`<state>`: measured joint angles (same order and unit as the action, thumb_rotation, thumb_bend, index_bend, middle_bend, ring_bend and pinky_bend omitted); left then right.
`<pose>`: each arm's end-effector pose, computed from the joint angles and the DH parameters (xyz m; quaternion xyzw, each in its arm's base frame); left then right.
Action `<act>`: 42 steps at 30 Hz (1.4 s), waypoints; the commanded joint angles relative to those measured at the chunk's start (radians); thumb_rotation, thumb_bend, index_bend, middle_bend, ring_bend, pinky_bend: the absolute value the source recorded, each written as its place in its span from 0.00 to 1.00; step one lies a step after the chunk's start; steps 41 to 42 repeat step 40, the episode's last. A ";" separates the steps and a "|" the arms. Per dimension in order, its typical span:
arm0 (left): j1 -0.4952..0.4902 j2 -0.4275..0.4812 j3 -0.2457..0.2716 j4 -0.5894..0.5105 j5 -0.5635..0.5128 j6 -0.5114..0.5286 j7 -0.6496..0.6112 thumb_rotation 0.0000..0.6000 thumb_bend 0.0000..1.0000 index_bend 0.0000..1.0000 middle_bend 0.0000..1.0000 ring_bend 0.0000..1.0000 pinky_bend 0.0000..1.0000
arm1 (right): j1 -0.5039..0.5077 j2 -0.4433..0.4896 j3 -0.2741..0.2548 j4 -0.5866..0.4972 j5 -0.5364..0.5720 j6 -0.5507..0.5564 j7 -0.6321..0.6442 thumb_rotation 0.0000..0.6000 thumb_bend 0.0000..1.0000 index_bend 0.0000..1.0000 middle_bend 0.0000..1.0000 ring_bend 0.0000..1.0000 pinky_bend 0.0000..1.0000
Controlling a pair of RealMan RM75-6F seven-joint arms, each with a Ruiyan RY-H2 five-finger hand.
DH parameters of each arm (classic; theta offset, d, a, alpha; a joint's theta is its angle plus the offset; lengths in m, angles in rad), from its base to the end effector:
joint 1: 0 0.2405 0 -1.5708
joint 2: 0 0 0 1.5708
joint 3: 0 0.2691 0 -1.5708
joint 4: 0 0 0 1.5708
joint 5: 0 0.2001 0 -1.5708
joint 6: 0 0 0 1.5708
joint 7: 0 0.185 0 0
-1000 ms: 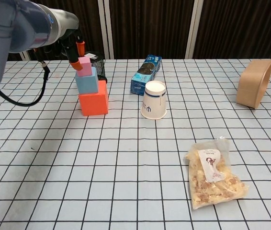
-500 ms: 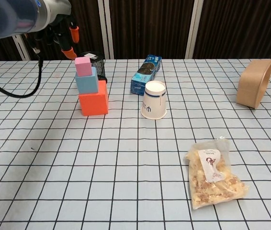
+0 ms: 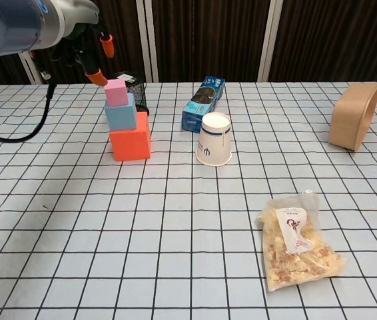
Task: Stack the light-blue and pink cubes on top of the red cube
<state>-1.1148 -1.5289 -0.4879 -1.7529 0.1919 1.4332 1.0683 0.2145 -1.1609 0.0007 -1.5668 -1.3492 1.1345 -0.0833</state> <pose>-0.0474 0.4374 0.0494 -0.6363 -0.4107 -0.2774 0.5912 -0.3486 -0.2435 0.1079 0.6607 -0.4653 0.2558 0.5305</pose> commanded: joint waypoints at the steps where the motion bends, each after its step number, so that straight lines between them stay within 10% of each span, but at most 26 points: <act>1: 0.067 0.105 0.025 -0.162 0.093 -0.021 -0.063 1.00 0.27 0.27 0.85 0.70 0.76 | -0.001 0.002 -0.001 0.000 -0.006 0.004 0.005 1.00 0.14 0.14 0.10 0.20 0.38; 10: 0.480 0.507 0.254 -0.601 0.639 -0.012 -0.459 1.00 0.27 0.28 0.69 0.56 0.65 | -0.008 0.012 -0.006 -0.021 -0.039 0.033 0.013 1.00 0.14 0.14 0.10 0.20 0.38; 15: 0.750 0.629 0.511 -0.442 1.156 -0.037 -0.861 1.00 0.27 0.28 0.57 0.44 0.54 | -0.019 0.023 -0.008 -0.042 -0.055 0.062 0.013 1.00 0.14 0.14 0.10 0.20 0.38; 18: 0.856 0.564 0.571 -0.202 1.342 0.074 -1.050 1.00 0.27 0.28 0.54 0.42 0.52 | -0.027 0.028 -0.010 -0.052 -0.068 0.084 0.005 1.00 0.14 0.14 0.10 0.20 0.38; 25: 0.942 0.365 0.563 0.144 1.370 0.159 -1.132 1.00 0.27 0.23 0.32 0.18 0.28 | -0.040 0.036 -0.014 -0.072 -0.096 0.123 -0.010 1.00 0.14 0.14 0.10 0.20 0.38; 42: 0.971 0.347 0.544 0.143 1.317 0.107 -0.891 1.00 0.19 0.11 0.17 0.09 0.20 | -0.066 0.048 0.005 -0.069 -0.105 0.187 0.014 1.00 0.14 0.14 0.10 0.20 0.38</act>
